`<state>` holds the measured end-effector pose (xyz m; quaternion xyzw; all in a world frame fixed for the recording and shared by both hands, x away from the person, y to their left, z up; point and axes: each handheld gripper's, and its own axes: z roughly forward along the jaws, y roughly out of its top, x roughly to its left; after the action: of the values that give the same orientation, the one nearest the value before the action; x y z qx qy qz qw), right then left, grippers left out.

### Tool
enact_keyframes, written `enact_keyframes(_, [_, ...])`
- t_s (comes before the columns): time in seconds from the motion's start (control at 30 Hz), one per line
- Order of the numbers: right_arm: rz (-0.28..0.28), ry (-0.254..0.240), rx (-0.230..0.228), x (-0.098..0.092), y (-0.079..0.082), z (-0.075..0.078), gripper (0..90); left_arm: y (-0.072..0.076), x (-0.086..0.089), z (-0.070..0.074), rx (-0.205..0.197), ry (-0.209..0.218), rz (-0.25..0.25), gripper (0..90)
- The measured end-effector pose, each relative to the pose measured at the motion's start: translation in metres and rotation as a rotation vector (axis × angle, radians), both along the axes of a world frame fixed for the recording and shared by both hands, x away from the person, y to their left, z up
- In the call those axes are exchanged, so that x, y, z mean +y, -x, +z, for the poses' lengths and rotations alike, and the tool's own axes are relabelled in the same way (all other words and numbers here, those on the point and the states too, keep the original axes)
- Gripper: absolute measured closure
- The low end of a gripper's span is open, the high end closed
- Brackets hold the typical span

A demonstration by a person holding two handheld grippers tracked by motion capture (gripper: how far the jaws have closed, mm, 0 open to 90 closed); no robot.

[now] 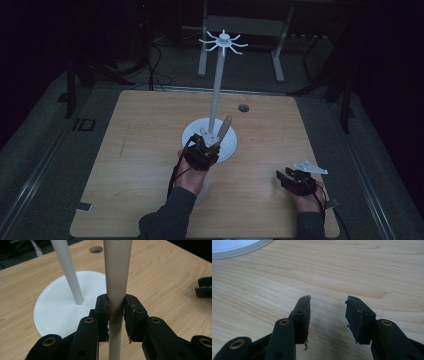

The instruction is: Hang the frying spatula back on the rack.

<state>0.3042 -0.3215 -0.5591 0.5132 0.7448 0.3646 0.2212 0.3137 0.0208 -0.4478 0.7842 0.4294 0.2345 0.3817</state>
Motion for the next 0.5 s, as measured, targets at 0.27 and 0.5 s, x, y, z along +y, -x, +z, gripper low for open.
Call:
enact_keyframes(0.27, [0.001,0.0,0.001,0.0,0.0,0.0,54.8,0.006,0.0,0.009,-0.087,0.022,0.052,74.1])
enact_keyframes(0.5, [0.0,0.0,0.001,0.0,0.0,0.0,54.7,0.007,-0.001,0.015,-0.138,0.035,0.089,74.1])
